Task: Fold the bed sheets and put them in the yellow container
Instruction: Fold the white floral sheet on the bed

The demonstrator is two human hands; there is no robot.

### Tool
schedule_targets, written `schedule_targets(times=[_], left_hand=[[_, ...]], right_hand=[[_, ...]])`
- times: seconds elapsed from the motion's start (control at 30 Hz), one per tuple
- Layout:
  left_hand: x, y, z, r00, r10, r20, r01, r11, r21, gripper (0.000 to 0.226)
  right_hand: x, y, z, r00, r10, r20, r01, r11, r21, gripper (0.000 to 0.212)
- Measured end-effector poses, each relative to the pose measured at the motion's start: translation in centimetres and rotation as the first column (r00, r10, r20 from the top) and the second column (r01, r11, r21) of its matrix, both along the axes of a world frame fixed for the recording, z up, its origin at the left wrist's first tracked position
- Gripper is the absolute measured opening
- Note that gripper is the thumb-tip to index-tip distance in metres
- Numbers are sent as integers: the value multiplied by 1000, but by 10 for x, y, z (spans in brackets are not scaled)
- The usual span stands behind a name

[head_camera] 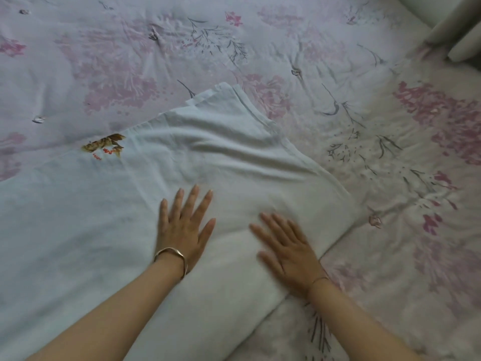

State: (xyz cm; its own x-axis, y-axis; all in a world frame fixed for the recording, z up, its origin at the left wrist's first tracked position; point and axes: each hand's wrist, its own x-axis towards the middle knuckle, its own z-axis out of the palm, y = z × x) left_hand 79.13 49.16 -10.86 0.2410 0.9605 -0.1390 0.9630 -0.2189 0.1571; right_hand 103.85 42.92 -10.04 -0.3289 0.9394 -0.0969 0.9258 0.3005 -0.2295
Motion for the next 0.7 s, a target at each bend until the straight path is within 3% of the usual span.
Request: schedule_targets(times=[0.1, 0.17, 0.3, 0.37, 0.47, 0.53, 0.6, 0.7], left_hand=[[-3, 5, -1, 999, 9, -46, -11, 999, -44, 57], [-2, 8, 5, 996, 3, -87, -15, 990, -141, 54], [-18, -21, 53, 996, 19, -87, -50, 926, -373, 58], [-29, -43, 77, 997, 72, -42, -83, 909, -408, 57], [-56, -84, 123, 993, 121, 14, -105, 906, -410, 57], [-81, -105, 144, 993, 118, 10, -104, 909, -403, 75], [-111, -123, 160, 995, 96, -27, -98, 909, -405, 103], [-167, -147, 184, 977, 209, -53, -212, 887, -410, 63]], right_hand=[[47, -4, -10, 922, -385, 43, 386, 922, -20, 59], [61, -9, -3, 860, -497, 117, 509, 853, -117, 71], [19, -30, 49, 901, -433, 22, 424, 871, -247, 77], [-10, -54, 67, 927, -374, -40, 354, 903, -244, 78], [-57, -97, 88, 937, -348, -46, 319, 900, -296, 99], [-80, -116, 102, 921, -388, -24, 359, 873, -330, 109], [-99, -133, 116, 904, -427, -27, 390, 848, -358, 102], [-137, -159, 142, 920, -390, 29, 374, 856, -358, 86]])
